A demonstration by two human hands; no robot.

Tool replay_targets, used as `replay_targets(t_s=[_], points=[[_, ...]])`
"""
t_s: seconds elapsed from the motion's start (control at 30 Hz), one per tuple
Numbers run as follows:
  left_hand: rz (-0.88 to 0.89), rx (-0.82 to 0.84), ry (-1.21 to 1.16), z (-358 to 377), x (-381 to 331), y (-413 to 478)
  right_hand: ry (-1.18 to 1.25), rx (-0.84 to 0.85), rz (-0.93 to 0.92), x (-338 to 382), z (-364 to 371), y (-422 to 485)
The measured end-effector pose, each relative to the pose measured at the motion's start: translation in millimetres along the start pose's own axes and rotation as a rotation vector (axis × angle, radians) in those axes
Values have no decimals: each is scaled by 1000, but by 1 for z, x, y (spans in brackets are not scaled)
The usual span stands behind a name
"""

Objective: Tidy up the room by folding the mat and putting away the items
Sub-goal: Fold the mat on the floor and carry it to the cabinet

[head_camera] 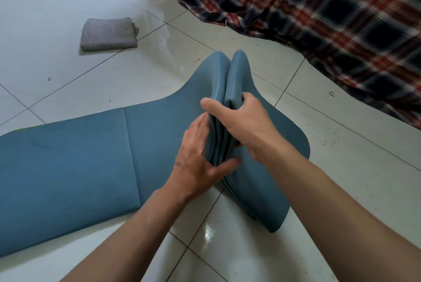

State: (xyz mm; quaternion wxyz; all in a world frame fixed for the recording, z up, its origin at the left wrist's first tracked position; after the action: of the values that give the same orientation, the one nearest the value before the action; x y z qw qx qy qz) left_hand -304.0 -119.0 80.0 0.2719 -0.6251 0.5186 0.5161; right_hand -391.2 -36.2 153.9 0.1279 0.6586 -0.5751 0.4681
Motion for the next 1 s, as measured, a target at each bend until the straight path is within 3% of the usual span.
replay_targets(t_s=[0.13,0.23,0.3,0.4,0.57,0.73,0.83,1.0], points=[[-7,34,96,-2,-1,-1,4,-124,-97,-6,4,-9],[-65,-7,16,2,-6,-4,91,-219,-122,-10,5,-10],[-71,-72,18,4,-3,-14,191,-238,-148,-11,3,-10],[-70,-216,247,4,16,-36,395,-258,-180,-9,-2,-12],[-315,-463,272,-19,31,-42,726,-154,-260,1,8,-19],[-17,-643,455,-63,11,-25,1047,28,-290,15,2,-19],[137,-720,666,-81,1,-21,1084,56,-246,3,-2,-18],[137,-445,856,-74,18,-28,952,-71,-2,-65,-1,-19]])
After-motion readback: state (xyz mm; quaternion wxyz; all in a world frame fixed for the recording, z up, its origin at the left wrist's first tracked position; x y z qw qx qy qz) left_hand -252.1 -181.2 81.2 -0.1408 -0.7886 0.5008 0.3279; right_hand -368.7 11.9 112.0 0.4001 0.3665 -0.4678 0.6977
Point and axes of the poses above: each hand's wrist, its own y-axis towards the middle knuckle, its own z-axis out of the palm, x = y × z, the point moved 4 cm from there along y, towards the middle knuckle, and after that the axes turned 7 degrees about -y, right-handed, at the moved point
